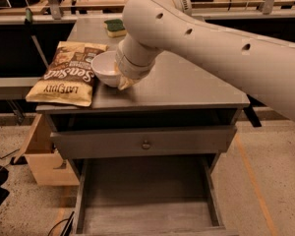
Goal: Move white bowl near brown chip bag
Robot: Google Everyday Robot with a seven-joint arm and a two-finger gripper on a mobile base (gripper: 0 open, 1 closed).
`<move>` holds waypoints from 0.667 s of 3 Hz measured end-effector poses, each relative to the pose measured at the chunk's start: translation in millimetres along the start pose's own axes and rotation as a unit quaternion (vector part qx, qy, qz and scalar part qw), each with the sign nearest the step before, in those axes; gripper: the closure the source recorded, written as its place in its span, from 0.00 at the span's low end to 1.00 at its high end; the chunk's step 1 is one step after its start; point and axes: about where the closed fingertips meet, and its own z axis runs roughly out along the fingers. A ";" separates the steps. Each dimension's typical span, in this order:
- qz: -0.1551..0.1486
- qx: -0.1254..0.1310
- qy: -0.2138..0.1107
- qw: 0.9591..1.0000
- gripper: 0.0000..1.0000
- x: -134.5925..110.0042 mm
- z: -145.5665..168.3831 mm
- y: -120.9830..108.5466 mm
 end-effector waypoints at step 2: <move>-0.002 -0.001 0.000 1.000 0.36 -1.7 -0.1 0.4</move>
Offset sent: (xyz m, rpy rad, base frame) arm -0.0007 0.0005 0.0001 -0.0009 -0.0001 0.0013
